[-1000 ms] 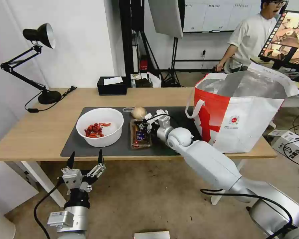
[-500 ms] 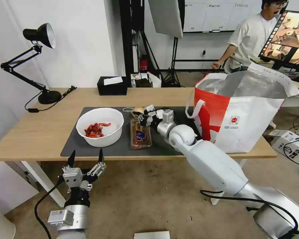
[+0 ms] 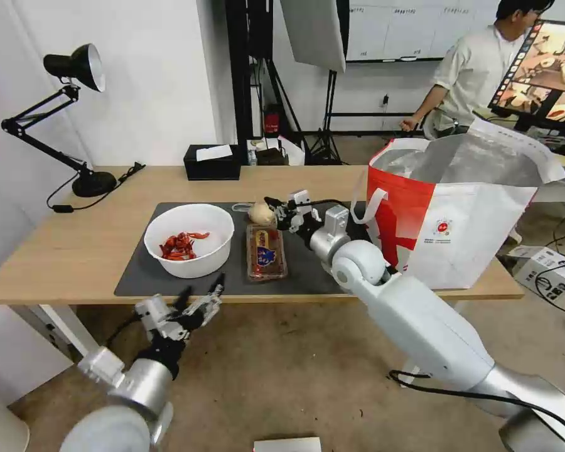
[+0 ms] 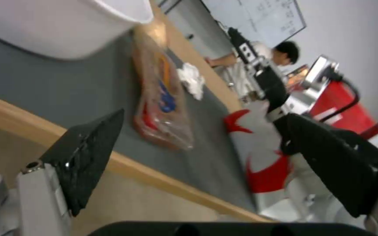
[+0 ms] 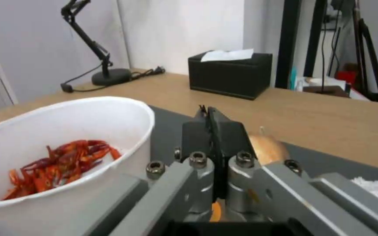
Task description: Pick up the trash from the table and place it into the takeout bag.
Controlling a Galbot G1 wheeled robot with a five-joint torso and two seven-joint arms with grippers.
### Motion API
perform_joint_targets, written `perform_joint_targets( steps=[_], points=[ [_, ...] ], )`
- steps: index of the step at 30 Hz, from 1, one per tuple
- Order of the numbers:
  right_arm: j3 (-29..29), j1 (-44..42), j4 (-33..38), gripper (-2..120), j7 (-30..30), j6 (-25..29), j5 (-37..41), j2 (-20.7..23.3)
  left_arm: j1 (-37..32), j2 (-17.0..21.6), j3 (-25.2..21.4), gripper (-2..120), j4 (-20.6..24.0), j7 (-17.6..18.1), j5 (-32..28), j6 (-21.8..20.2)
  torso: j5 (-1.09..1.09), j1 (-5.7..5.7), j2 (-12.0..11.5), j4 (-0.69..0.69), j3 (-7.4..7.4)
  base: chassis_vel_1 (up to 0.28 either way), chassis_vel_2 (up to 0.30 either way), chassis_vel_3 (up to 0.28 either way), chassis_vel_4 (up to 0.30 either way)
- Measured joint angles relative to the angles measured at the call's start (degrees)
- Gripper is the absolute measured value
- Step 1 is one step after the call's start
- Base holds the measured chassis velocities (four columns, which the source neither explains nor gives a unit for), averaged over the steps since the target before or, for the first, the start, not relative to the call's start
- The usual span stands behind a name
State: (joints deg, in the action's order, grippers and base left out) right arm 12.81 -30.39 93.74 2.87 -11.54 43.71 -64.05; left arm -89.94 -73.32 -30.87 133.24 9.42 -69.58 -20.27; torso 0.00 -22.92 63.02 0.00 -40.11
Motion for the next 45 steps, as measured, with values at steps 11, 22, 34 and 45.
perform_joint_targets(
  steps=[11,22,34,45],
  points=[
    [-1.7,-4.3,4.1,0,1.1,0.0,-1.0,2.5,11.0,1.1,3.5,100,-10.1,1.4,-7.3,-0.5,0.00,-0.01,0.0,0.00,0.00,0.000,0.000,0.000,0.000],
    [0.1,0.6,3.4,0,2.2,-0.2,1.6,4.3,18.8,3.3,7.1,100,-16.4,5.9,-8.1,-0.8,0.01,0.00,0.0,0.00,0.00,0.000,0.000,0.000,0.000],
    [0.7,1.1,1.5,0,2.3,-0.3,1.9,3.5,23.1,3.7,9.8,100,-19.1,10.3,-10.2,-2.6,0.01,0.00,0.0,0.00,0.00,0.000,0.000,0.000,0.000],
    [4.8,4.4,-5.8,0,0.5,-0.8,1.9,0.5,24.1,3.4,10.5,100,-20.1,10.4,-10.7,-2.6,0.00,0.00,0.0,0.00,0.00,0.000,0.000,0.000,0.000]
  ],
)
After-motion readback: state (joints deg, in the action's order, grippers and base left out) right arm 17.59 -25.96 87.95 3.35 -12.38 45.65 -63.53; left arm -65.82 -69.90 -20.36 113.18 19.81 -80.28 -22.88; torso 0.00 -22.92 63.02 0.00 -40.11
